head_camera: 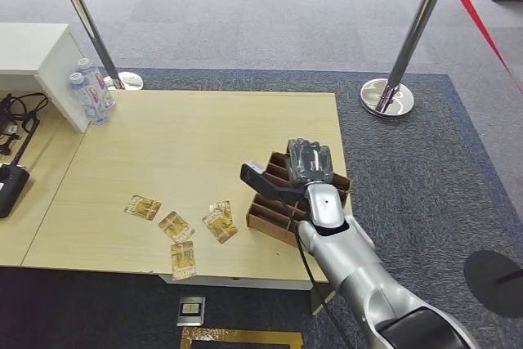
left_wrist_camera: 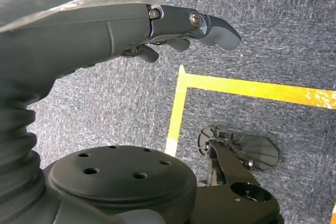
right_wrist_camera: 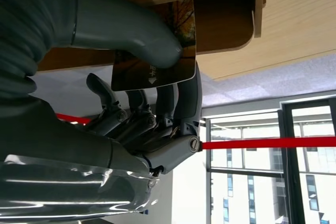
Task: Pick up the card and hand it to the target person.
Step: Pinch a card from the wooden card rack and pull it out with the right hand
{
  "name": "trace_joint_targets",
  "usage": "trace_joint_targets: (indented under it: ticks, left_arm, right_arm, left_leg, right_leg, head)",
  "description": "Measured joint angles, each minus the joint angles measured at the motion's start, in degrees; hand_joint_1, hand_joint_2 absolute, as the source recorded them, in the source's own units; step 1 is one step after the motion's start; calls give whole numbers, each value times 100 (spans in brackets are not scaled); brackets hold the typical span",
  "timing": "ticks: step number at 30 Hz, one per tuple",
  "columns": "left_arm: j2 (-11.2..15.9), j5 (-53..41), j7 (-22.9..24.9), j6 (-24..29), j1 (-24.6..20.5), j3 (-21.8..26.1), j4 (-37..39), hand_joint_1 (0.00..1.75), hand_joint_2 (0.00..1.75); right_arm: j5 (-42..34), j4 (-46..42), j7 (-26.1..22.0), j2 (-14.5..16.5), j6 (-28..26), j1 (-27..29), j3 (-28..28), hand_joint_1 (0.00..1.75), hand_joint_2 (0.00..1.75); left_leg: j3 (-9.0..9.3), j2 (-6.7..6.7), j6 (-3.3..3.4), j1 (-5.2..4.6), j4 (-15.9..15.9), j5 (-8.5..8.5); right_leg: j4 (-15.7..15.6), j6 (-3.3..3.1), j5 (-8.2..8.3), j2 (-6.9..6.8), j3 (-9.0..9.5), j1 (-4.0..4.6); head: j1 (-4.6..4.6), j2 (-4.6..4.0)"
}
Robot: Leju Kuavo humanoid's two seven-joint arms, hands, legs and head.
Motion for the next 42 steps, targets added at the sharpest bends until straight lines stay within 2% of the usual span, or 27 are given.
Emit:
trace_joint_targets:
  ticks: [8, 12, 13, 20, 25, 42]
  left_arm:
    - [-2, 2, -7, 2, 0, 0, 0, 0, 175]
    - [-4, 0, -7, 2, 0, 0, 0, 0, 175]
    - [-5, 0, -7, 2, 0, 0, 0, 0, 175]
    - [-7, -1, -7, 2, 0, 0, 1, 0, 175]
    - [-7, -8, -7, 2, 0, 0, 2, 0, 175]
    - [-7, -38, -7, 2, 0, 1, 2, 0, 175]
  right_arm:
    - [-14, -59, -7, 1, 48, 14, 2, 128, 175]
    - [-13, -90, -7, 2, 56, 19, 2, 101, 175]
    - [-13, -102, -7, 4, 57, 21, 3, 99, 175]
    - [-13, -146, -16, 25, 97, 40, 6, 106, 175]
    - [-13, -193, -25, 29, 114, 59, 7, 127, 175]
    - [-64, -259, -57, 24, 117, 116, 12, 139, 175]
  left_leg:
    - [0, 0, 0, 0, 0, 0]
    - [0, 0, 0, 0, 0, 0]
    - [0, 0, 0, 0, 0, 0]
    - [-1, 0, 0, 0, 0, 0]
    - [0, 0, 0, 0, 0, 0]
    - [0, 0, 0, 0, 0, 2]
  right_leg:
    - [0, 0, 0, 0, -1, 0]
    - [0, 0, 0, 0, -1, 0]
    - [0, 0, 0, 0, -1, 0]
    - [0, 0, 1, 0, -1, 0]
    - [0, 0, 1, 0, -1, 0]
    - [0, 3, 3, 0, -1, 0]
  head:
    - [-1, 0]
    - [1, 0]
    - [1, 0]
    - [0, 0]
    - [-1, 0]
    - [0, 0]
